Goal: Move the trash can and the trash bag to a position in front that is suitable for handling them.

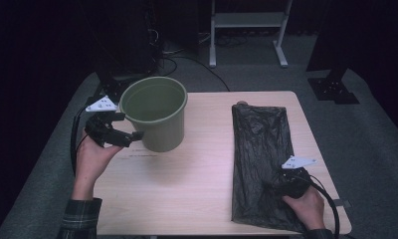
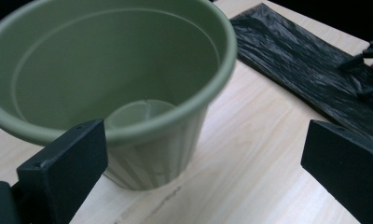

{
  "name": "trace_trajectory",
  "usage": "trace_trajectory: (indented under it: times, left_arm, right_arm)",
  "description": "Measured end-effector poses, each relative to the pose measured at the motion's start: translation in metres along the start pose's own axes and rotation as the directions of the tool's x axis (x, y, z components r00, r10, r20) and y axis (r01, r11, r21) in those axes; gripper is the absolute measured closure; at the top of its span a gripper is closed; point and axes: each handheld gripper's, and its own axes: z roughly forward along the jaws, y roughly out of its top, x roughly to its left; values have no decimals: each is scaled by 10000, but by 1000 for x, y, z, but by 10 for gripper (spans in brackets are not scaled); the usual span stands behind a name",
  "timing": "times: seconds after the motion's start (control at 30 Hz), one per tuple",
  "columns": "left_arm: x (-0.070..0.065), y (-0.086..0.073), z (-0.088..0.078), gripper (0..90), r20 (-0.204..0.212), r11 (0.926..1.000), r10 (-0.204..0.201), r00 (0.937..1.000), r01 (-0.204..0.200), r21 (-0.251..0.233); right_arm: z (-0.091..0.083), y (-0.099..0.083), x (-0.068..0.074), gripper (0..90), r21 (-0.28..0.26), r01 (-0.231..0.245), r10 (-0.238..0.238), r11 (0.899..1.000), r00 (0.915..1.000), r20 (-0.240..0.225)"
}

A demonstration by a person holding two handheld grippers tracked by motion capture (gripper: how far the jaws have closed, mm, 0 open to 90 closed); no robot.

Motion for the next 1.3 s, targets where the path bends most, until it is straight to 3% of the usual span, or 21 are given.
trace_trajectory:
  times: [0.4,0.67,0.77,0.97,1.07,1.3]
  left_arm:
    - [37,16,14,0,-265,9997,-220,9994,221,40]
    - [65,14,21,0,-616,9985,-547,9966,544,-64]
    - [73,13,25,0,-767,9987,-498,9958,502,32]
    - [82,8,37,0,-896,9968,-484,9948,537,585]
    - [83,6,42,0,-770,9966,-602,9952,642,507]
    - [85,3,48,0,-925,9962,-718,9931,759,416]
  right_arm:
    - [0,0,0,89,2,4,-4,10000,10000,-6]
    - [0,0,0,89,-3,-4,4,10000,10000,-4]
    - [0,0,0,88,-1,-6,6,10000,10000,-4]
    - [0,0,0,89,-3,4,-4,10000,10000,1]
    - [0,0,0,89,1,-1,1,10000,10000,-7]
    - [0,0,0,89,3,-1,1,10000,10000,-6]
